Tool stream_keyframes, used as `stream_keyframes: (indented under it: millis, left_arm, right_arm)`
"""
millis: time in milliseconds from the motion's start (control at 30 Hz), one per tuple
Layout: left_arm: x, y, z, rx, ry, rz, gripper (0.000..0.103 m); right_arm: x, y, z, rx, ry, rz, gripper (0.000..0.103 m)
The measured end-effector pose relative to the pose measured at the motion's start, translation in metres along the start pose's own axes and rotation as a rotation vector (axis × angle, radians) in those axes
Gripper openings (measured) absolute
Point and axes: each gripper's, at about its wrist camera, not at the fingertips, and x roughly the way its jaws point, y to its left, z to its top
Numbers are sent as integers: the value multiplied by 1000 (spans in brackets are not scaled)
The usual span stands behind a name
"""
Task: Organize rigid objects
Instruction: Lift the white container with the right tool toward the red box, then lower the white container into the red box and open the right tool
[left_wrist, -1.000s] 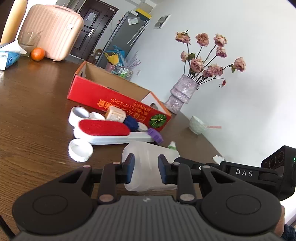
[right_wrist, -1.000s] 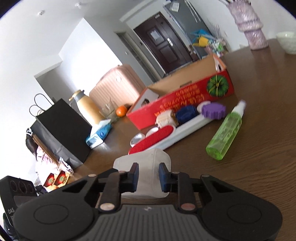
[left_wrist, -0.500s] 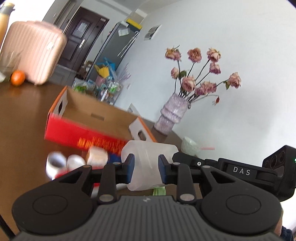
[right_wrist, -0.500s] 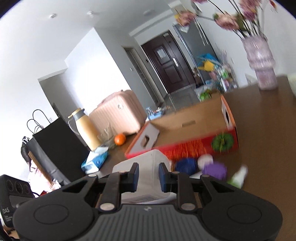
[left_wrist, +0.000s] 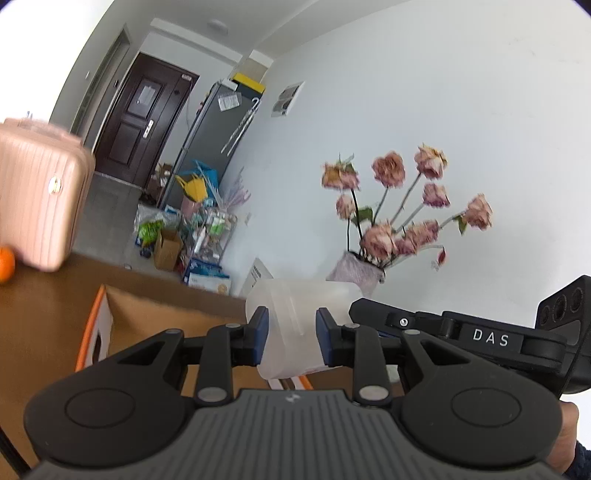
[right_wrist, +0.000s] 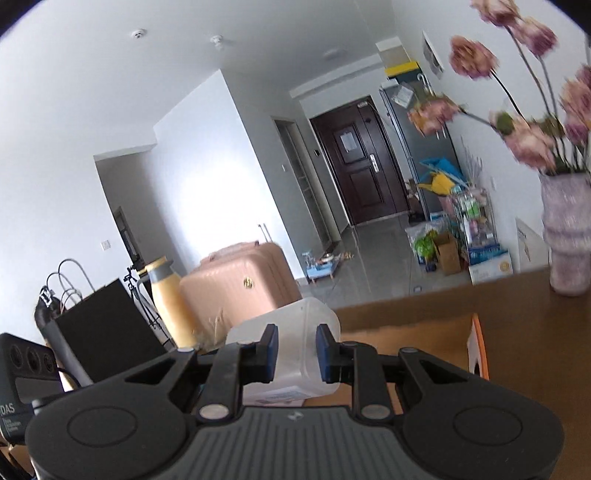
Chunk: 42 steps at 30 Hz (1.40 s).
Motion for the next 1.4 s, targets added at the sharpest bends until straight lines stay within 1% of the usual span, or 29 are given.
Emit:
stream_keyframes:
  millis: [100, 200, 300, 367, 500, 600, 667, 733, 800, 867, 967, 1133, 1300, 1400]
  left_arm:
    - [12, -1, 27, 26, -18, 9, 28]
    - [27, 2, 53, 20, -25, 0, 28]
    - [41, 5, 72, 28, -54, 10, 28]
    - [52, 6, 84, 29, -54, 17, 28]
    - [81, 17, 107, 9, -24, 26, 28]
    - [105, 32, 114, -13, 30, 47, 28]
    - [122, 41, 112, -19, 72, 61, 28]
    - [141, 53, 105, -48, 122, 76, 28]
    - [155, 66, 95, -72, 156, 97, 28]
    - [170, 81, 82, -103, 197, 117, 28]
    - [191, 105, 55, -154, 263, 139, 28]
    - [216, 133, 16, -189, 365, 188, 28]
    - [233, 146, -8, -184, 446, 232, 29]
    - [242, 149, -20, -181, 486, 260, 30]
  right_arm:
    - [15, 2, 27, -18, -20, 2, 22]
    - [29, 1, 54, -26, -38, 9, 22]
    - [44, -4, 76, -22, -53, 23, 22]
    - [56, -6, 89, -22, -48, 21, 22]
    - [79, -14, 109, -23, -23, 6, 22]
    - [103, -28, 115, 15, 22, 6, 22]
    - [120, -41, 113, 52, 58, -1, 22]
    - [137, -54, 107, 80, 95, -13, 22]
    - [156, -69, 95, 118, 154, -24, 22]
    - [174, -82, 79, 153, 212, -32, 22]
    - [196, -103, 52, 196, 272, -50, 22]
    - [227, -135, 6, 266, 363, -77, 22]
    - [252, -153, -22, 275, 443, -115, 22]
    - [261, -155, -30, 257, 472, -136, 22]
